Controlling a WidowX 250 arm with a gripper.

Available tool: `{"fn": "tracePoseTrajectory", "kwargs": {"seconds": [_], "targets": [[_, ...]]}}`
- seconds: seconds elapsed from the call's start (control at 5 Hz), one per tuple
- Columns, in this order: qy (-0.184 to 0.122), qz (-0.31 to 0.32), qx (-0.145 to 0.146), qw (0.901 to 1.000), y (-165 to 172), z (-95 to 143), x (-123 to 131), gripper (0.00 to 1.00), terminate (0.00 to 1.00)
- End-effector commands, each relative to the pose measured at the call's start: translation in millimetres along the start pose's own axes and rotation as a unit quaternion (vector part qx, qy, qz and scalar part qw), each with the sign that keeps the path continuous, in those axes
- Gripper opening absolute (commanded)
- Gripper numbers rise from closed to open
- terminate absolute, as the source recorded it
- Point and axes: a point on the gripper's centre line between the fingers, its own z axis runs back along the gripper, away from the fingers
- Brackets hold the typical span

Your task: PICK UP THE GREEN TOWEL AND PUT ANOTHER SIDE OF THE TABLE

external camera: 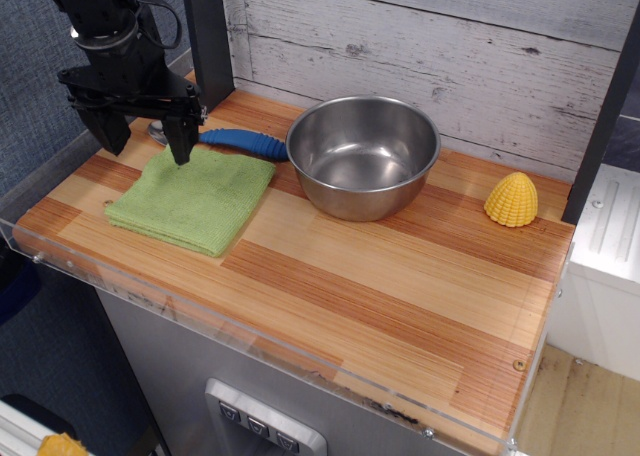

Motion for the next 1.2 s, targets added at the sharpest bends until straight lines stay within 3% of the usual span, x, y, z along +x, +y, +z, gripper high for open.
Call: {"fn": "tracePoseTrajectory", "kwargs": {"seconds": [0.0, 1.0], "targets": [[0.008, 0.0, 0.017, 0.9998, 11.0, -16.5, -2.7, 1.0, 0.0], [0.051, -0.021, -0.012, 0.9984, -18.7, -53.9, -18.5, 1.0, 0.0]]}}
